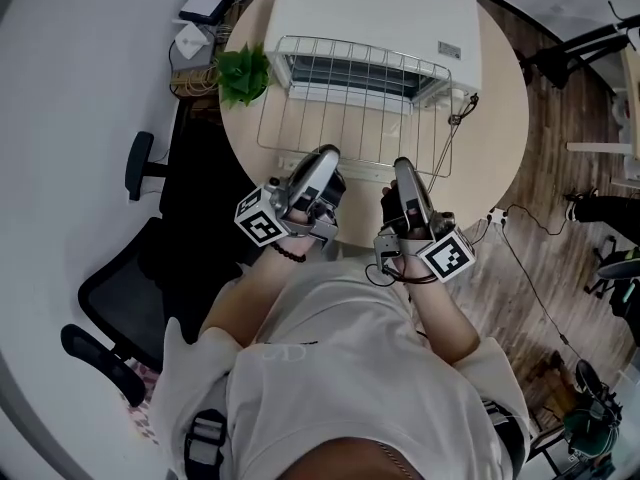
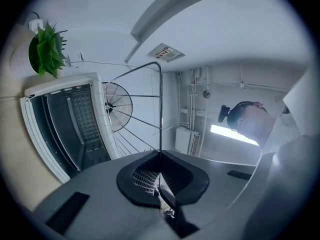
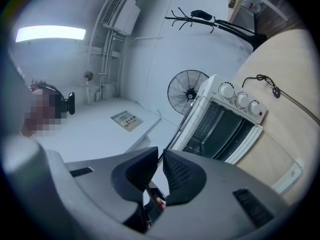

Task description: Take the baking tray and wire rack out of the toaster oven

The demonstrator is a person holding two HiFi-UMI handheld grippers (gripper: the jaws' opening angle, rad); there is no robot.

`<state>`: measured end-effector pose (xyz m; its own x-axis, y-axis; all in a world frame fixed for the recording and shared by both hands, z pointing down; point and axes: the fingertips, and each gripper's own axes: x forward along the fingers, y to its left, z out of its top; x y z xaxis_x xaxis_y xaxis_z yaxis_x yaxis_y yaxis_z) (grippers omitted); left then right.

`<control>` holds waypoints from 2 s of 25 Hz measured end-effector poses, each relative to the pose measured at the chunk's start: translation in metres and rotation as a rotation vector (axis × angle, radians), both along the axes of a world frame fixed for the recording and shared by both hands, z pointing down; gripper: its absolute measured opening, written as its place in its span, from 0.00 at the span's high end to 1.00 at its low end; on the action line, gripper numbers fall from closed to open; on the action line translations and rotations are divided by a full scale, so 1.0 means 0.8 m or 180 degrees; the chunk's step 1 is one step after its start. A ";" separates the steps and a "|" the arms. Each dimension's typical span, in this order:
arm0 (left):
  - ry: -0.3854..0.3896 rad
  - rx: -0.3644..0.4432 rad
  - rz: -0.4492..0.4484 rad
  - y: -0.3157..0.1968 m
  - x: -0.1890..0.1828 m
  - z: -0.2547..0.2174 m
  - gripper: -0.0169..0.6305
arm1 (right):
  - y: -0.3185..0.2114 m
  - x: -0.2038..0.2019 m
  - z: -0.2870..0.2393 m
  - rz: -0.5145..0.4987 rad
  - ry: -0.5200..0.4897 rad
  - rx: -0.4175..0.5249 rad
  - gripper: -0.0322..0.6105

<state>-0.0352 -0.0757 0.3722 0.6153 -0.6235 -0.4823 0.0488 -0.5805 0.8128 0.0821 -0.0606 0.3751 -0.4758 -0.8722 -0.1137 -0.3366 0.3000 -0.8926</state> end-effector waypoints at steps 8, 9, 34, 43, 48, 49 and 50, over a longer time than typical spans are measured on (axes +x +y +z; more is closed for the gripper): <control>0.0069 -0.0197 -0.0103 -0.039 0.013 0.022 0.97 | -0.040 0.014 0.017 0.0026 -0.0023 -0.0138 0.90; 0.0067 -0.0216 -0.0118 -0.044 0.015 0.024 0.97 | -0.046 0.016 0.019 0.0031 -0.0032 -0.0150 0.90; 0.0163 -0.0527 -0.0350 -0.171 0.038 0.059 0.97 | -0.178 0.039 0.060 0.0088 -0.0155 -0.0398 0.91; 0.0156 -0.0615 -0.0374 -0.197 0.039 0.058 0.97 | -0.200 0.040 0.059 0.0172 -0.0222 -0.0449 0.91; 0.0169 -0.0652 -0.0389 -0.207 0.040 0.057 0.97 | -0.210 0.041 0.059 0.0211 -0.0222 -0.0459 0.91; 0.0164 -0.0668 -0.0393 -0.212 0.040 0.058 0.97 | -0.215 0.041 0.059 0.0218 -0.0226 -0.0461 0.91; 0.0161 -0.0682 -0.0397 -0.216 0.040 0.058 0.97 | -0.218 0.041 0.059 0.0224 -0.0231 -0.0463 0.90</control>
<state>-0.0029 -0.2489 0.4187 0.5056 -0.7845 -0.3592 0.0313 -0.3993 0.9163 0.1153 -0.2353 0.4222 -0.4080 -0.9129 -0.0157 -0.2854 0.1439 -0.9475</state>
